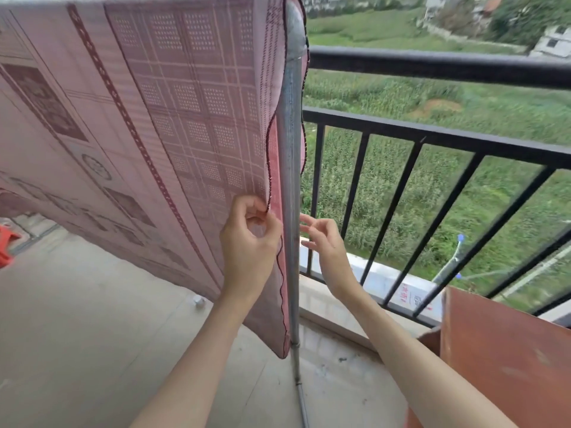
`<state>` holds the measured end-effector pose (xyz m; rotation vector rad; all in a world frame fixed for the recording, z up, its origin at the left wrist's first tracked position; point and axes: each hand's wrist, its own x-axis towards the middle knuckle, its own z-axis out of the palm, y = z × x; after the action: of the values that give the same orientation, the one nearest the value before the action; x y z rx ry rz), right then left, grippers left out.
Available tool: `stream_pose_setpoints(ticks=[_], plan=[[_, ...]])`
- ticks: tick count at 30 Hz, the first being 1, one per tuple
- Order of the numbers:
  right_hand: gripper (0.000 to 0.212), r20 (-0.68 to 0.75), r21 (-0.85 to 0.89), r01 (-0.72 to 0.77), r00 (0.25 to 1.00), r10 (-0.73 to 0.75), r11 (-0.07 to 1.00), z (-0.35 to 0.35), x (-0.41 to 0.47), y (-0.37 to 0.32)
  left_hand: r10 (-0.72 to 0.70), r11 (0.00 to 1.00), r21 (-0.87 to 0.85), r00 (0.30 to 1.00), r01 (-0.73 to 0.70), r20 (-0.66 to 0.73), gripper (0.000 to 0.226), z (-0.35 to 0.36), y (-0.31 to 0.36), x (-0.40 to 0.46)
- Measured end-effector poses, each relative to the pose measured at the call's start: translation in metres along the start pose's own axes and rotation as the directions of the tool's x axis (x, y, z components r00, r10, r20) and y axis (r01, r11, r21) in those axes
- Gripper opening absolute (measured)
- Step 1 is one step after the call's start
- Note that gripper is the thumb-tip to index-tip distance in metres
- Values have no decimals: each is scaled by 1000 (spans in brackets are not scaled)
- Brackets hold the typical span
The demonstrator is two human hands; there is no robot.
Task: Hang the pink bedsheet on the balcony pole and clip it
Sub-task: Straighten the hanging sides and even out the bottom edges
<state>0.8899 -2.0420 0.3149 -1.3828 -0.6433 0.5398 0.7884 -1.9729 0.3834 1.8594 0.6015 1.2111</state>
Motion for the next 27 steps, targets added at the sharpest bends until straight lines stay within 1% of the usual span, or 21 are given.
stream_pose_setpoints(ticks=[1, 3, 5, 6, 8, 11, 13, 16, 20, 23, 26, 27], plan=[[8, 5, 25, -41, 999, 41, 999, -5, 8, -4, -12, 1000, -10, 1000, 12, 10, 26, 2, 0, 0], [18, 89, 17, -78, 993, 76, 997, -14, 22, -11, -28, 999, -28, 999, 28, 20, 21, 7, -1, 0], [29, 196, -39, -73, 977, 79, 997, -21, 34, -15, -34, 999, -37, 999, 35, 19, 21, 8, -2, 1], [30, 228, -72, -64, 971, 78, 995, -23, 38, -18, -36, 999, -39, 999, 37, 24, 24, 8, -3, 1], [27, 230, -121, -31, 971, 59, 992, -23, 44, -23, -38, 999, -36, 999, 40, 37, 30, 9, -3, 3], [21, 212, -124, 33, 977, -6, 992, -19, 51, -26, -36, 999, -15, 998, 37, 51, 31, 12, -2, 6], [17, 238, -123, 59, 971, -28, 991, -18, 53, -26, -31, 1000, 1, 999, 31, 30, 31, 14, -2, 7], [15, 281, -110, 44, 960, -11, 993, -19, 54, -29, -35, 999, 3, 999, 35, 17, 28, 15, -1, 7], [22, 276, -113, 22, 961, 10, 993, -16, 61, -35, -49, 999, 7, 998, 49, 26, 22, 18, 2, 9], [17, 293, -92, 13, 956, 14, 996, -13, 65, -41, -56, 998, 22, 998, 56, 25, 14, 19, 4, 10], [21, 299, -98, 9, 954, 21, 995, -8, 65, -42, -64, 998, 24, 998, 64, 21, 20, 20, 7, 10], [18, 295, -100, 14, 955, 17, 995, -8, 64, -41, -64, 998, 24, 998, 64, 20, 23, 20, 7, 9]])
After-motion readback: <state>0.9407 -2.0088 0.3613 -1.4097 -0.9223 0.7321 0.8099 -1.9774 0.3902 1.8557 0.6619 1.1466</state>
